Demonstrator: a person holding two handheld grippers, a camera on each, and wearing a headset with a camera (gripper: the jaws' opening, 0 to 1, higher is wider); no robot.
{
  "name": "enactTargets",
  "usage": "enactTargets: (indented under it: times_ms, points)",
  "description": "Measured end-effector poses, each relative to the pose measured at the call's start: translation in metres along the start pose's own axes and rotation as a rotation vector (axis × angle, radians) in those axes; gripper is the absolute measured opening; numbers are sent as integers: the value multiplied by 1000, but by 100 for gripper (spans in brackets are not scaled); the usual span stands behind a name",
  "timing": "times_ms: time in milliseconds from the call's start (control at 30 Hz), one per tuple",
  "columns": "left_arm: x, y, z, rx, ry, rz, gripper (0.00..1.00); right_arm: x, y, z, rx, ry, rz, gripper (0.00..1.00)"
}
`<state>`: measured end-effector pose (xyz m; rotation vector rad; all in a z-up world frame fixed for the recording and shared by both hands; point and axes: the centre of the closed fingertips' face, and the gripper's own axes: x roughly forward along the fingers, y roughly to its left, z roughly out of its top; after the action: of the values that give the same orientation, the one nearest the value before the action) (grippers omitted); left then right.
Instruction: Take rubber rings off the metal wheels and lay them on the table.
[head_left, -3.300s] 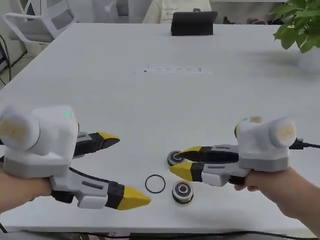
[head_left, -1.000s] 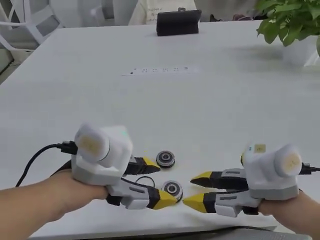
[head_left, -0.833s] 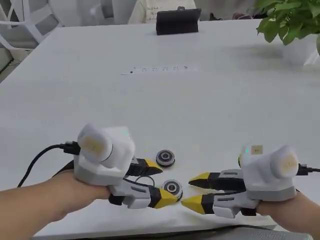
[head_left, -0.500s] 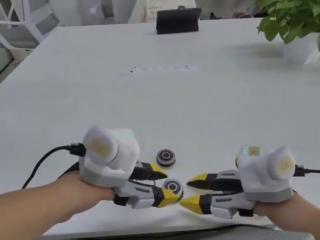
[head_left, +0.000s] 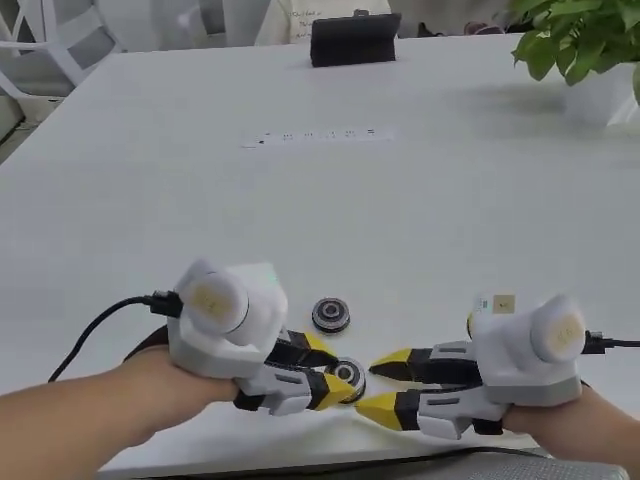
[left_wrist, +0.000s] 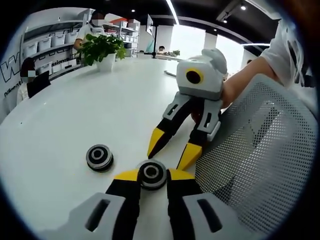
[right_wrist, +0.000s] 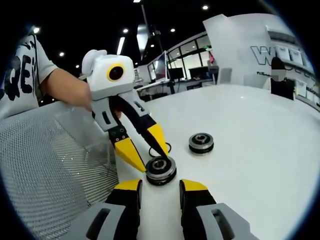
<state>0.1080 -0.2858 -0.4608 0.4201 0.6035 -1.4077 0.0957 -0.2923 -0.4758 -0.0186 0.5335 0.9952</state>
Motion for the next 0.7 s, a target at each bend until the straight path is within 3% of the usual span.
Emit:
enactTargets:
  times_ms: [100,167,700]
  points:
    - [0,0,-1,36,3,7,12,0,-1,0,-2,-1,-4,28]
    - [2,2,1,100,1,21,10,0,-1,1,-3,0,-4,28]
    - [2,0,0,152,2,47,7,12,1,3,-53,22,-2,23]
